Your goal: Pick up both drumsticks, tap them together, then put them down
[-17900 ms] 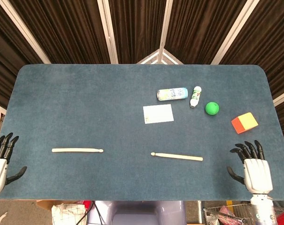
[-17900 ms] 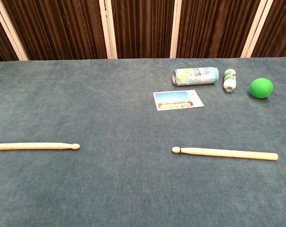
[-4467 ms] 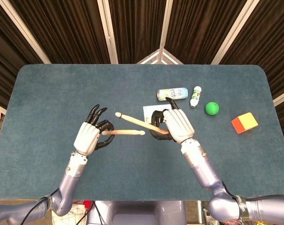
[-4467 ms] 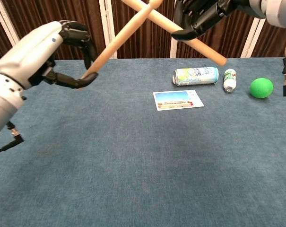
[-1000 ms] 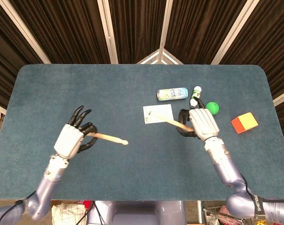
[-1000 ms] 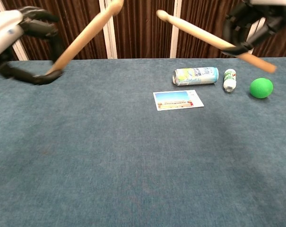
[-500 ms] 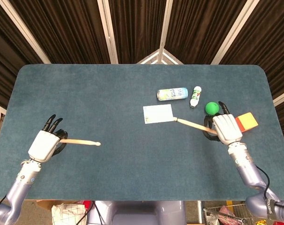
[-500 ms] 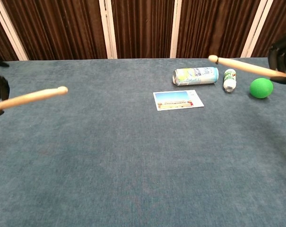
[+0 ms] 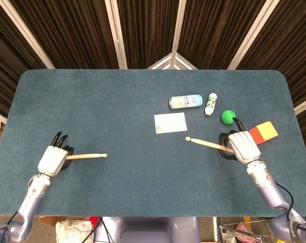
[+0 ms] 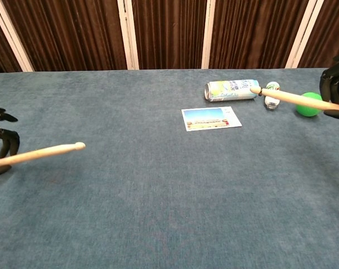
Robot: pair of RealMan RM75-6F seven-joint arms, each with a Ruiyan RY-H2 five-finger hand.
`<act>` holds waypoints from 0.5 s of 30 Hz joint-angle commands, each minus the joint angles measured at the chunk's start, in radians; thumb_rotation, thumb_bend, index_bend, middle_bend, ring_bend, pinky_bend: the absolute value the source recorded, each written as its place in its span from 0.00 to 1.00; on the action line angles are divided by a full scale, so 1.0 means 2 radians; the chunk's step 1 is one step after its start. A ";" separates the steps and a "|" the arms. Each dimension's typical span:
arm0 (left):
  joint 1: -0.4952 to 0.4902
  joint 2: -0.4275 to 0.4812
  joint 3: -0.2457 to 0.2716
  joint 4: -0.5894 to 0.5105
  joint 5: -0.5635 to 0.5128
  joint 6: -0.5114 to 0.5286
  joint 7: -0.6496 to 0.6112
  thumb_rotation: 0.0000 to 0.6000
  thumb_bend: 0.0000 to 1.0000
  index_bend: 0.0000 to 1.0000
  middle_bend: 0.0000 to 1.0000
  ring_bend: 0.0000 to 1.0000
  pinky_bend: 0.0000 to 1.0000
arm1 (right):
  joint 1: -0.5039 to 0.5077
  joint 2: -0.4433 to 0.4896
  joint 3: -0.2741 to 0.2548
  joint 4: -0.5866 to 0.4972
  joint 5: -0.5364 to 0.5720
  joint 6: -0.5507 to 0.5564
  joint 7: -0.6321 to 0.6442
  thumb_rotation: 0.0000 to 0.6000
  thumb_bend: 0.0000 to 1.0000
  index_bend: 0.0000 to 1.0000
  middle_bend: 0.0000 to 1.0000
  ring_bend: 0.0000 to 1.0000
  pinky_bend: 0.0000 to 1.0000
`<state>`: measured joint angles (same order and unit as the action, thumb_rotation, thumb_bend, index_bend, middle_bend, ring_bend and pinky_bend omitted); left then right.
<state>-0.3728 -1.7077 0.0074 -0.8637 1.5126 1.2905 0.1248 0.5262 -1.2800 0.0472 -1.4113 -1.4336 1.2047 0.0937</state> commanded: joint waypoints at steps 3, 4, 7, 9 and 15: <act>-0.005 -0.011 -0.005 0.010 -0.002 -0.008 0.007 1.00 0.47 0.51 0.52 0.11 0.00 | -0.003 0.003 0.002 -0.003 0.001 -0.003 -0.002 1.00 0.42 0.67 0.63 0.52 0.01; -0.006 -0.012 -0.005 0.010 -0.002 -0.008 0.009 1.00 0.47 0.50 0.49 0.10 0.00 | -0.004 0.003 0.003 -0.003 0.001 -0.004 -0.003 1.00 0.42 0.67 0.63 0.52 0.01; -0.008 -0.008 -0.006 0.001 -0.001 -0.011 0.018 1.00 0.47 0.45 0.44 0.07 0.00 | -0.005 0.005 0.005 -0.006 0.002 -0.007 -0.006 1.00 0.42 0.67 0.63 0.52 0.01; -0.008 -0.003 -0.006 -0.009 -0.002 -0.012 0.025 1.00 0.47 0.36 0.40 0.04 0.00 | -0.005 0.007 0.005 -0.008 0.001 -0.008 -0.008 1.00 0.42 0.67 0.63 0.52 0.01; -0.006 0.025 -0.011 -0.068 -0.009 -0.013 0.029 1.00 0.47 0.28 0.37 0.02 0.00 | -0.008 0.008 0.005 -0.013 -0.001 -0.013 -0.019 1.00 0.42 0.67 0.63 0.52 0.01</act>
<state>-0.3879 -1.6822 -0.0116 -0.9554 1.4998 1.2637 0.1829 0.5118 -1.2637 0.0572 -1.4359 -1.4359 1.1810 0.0574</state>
